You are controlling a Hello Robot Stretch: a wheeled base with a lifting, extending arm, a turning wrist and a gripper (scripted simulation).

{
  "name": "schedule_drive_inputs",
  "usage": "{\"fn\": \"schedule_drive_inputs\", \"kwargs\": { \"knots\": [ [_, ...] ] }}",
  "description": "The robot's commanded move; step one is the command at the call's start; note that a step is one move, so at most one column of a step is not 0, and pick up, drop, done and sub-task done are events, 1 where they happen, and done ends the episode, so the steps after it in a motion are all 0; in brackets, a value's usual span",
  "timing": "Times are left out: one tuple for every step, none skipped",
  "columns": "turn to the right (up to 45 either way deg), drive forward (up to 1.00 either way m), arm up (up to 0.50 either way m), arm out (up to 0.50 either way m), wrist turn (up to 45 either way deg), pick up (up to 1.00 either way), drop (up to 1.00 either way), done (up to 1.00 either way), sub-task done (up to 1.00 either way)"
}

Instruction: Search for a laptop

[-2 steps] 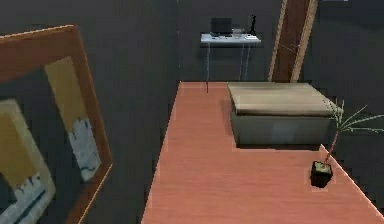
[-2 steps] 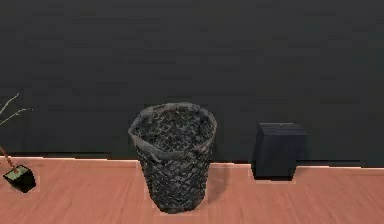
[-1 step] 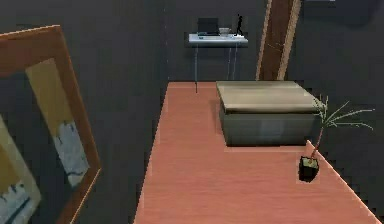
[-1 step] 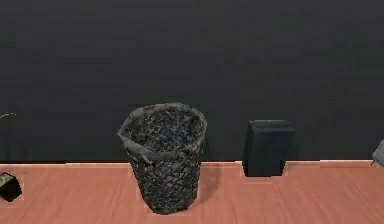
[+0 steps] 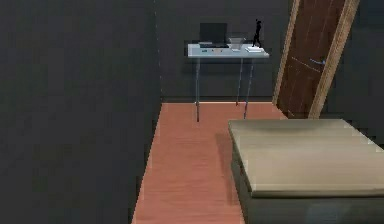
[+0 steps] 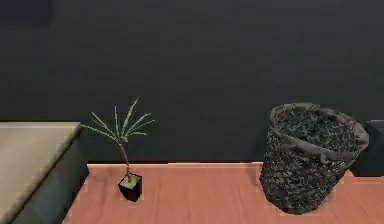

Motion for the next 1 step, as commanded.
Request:
{"fn": "schedule_drive_inputs", "kwargs": {
  "knots": [
    [0.0,0.55,0.0,0.0,0.0,0.0,0.0,0.0,0.0]
  ]
}}
